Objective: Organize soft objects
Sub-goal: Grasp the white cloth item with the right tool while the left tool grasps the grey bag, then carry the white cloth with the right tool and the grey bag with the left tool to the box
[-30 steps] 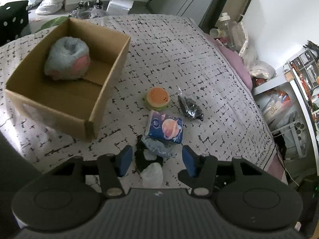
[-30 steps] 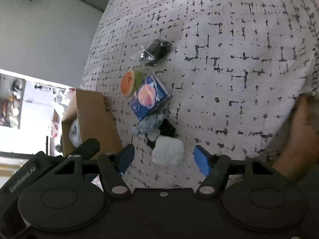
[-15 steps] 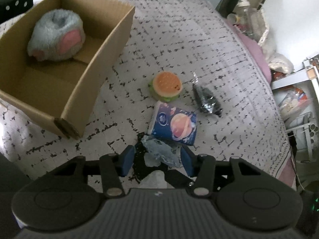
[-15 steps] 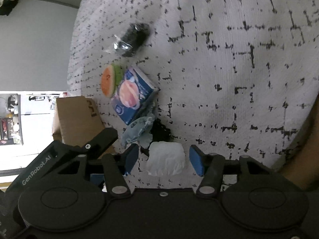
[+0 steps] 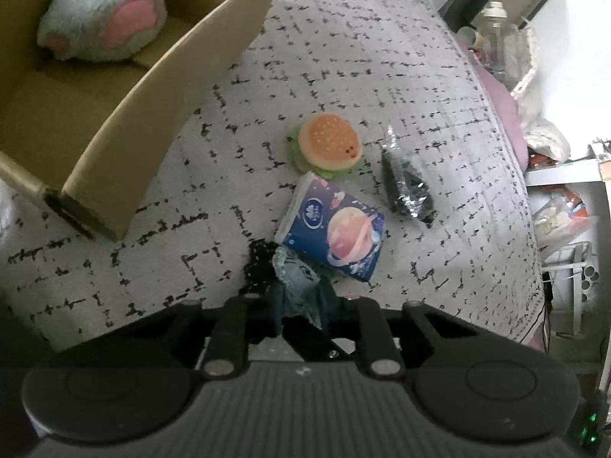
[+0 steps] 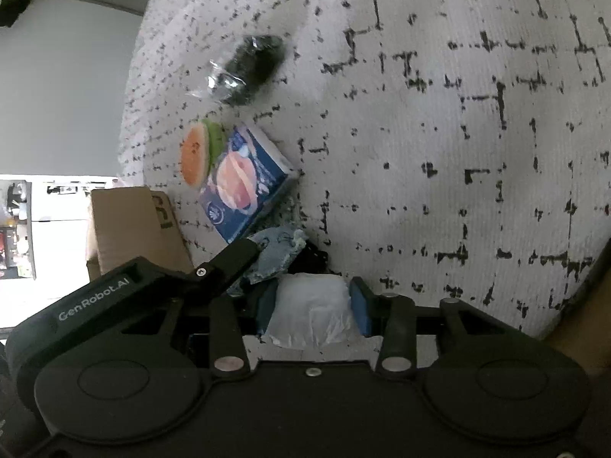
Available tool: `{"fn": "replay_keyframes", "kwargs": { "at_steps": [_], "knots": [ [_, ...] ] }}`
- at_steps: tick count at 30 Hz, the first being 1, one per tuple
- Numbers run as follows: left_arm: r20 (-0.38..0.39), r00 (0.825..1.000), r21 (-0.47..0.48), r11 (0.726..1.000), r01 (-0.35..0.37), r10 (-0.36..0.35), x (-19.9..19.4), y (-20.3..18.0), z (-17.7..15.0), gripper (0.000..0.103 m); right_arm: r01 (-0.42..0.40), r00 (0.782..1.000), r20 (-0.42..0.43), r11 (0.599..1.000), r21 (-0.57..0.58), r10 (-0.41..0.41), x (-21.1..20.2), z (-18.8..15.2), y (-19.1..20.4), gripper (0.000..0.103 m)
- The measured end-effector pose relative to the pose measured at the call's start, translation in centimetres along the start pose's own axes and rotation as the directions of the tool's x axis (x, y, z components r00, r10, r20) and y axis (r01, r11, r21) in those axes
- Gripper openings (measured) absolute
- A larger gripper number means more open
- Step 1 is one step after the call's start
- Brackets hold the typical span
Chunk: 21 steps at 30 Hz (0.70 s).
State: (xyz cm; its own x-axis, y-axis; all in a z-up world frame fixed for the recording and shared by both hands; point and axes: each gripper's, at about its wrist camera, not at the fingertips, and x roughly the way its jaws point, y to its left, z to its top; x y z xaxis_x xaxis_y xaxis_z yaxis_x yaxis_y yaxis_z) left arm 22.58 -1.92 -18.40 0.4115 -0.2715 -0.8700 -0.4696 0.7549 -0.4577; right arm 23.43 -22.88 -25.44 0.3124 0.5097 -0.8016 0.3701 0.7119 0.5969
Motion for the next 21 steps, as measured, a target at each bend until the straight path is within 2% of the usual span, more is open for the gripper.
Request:
{"fn": "replay_keyframes", "kwargs": {
  "at_steps": [5, 13, 21],
  "knots": [
    [0.039, 0.999, 0.030, 0.999, 0.025, -0.026, -1.4, -0.7, -0.2, 0.011, -0.027, 0.998, 0.052, 0.999, -0.038, 0.029, -1.8, -0.3, 0.1, 0.040],
    [0.112, 0.992, 0.055, 0.997, 0.045, -0.051, -4.8, -1.4, -0.5, 0.011, -0.060, 0.991, 0.116, 0.995, -0.078, 0.069, -4.5, -0.9, -0.2, 0.040],
    [0.207, 0.977, 0.057, 0.998, 0.038, -0.049, -8.9, -0.9, -0.4, 0.011, -0.078, 0.970, 0.217, 0.983, -0.166, 0.113, -7.8, -1.6, 0.3, 0.040]
  ]
}}
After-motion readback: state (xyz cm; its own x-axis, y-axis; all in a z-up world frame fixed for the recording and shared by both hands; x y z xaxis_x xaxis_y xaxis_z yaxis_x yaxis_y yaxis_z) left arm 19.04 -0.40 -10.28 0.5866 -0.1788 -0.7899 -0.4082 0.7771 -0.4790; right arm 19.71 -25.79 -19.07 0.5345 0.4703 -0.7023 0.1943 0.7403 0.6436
